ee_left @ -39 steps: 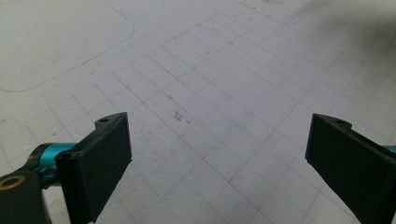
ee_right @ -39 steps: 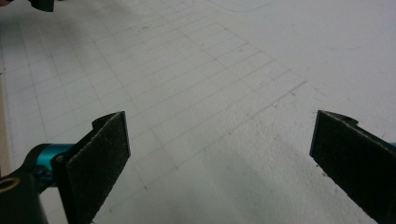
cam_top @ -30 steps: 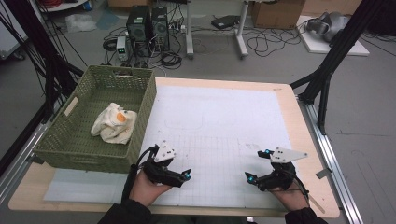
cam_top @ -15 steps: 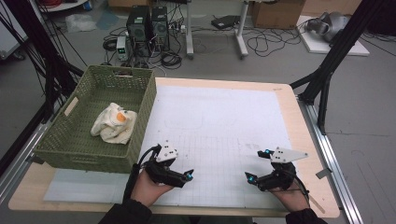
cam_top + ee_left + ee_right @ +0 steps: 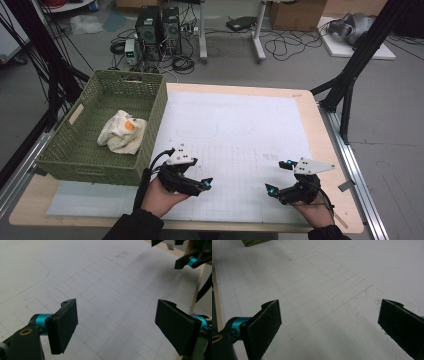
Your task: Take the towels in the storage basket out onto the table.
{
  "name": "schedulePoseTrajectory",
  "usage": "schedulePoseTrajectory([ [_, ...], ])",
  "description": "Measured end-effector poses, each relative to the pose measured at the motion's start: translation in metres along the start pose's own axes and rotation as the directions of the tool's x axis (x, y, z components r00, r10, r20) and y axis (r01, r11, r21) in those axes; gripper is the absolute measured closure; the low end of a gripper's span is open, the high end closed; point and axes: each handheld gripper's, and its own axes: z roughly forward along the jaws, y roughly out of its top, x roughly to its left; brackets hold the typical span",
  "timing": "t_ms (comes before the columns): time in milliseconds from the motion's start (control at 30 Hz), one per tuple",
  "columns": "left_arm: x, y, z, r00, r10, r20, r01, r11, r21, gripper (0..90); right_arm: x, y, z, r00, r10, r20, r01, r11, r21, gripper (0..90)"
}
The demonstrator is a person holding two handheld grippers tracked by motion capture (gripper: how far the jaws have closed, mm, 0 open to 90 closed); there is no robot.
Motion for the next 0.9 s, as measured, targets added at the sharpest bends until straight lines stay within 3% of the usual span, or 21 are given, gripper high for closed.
schedulePoseTrajectory([
  [100, 0.001, 0.009, -0.003, 0.9998, -0.003, 0.021, 0.003, 1.0, -0.004, 20.9, -0.001, 0.001, 0.001, 1.0, 0.004, -0.004, -0.004, 1.0, -0.002, 4.0],
  [367, 0.008, 0.021, -0.003, 0.9998, -0.009, 0.018, 0.009, 1.0, -0.001, 23.1, -0.001, 0.002, 0.0, 0.9999, 0.007, -0.009, -0.007, 1.0, -0.008, 4.0],
  [900, 0.02, 0.031, 0.023, 0.9984, -0.037, 0.042, 0.035, 0.9986, 0.04, 24.2, -0.003, 0.001, -0.003, 0.9999, 0.012, -0.009, -0.012, 1.0, -0.018, 4.0],
])
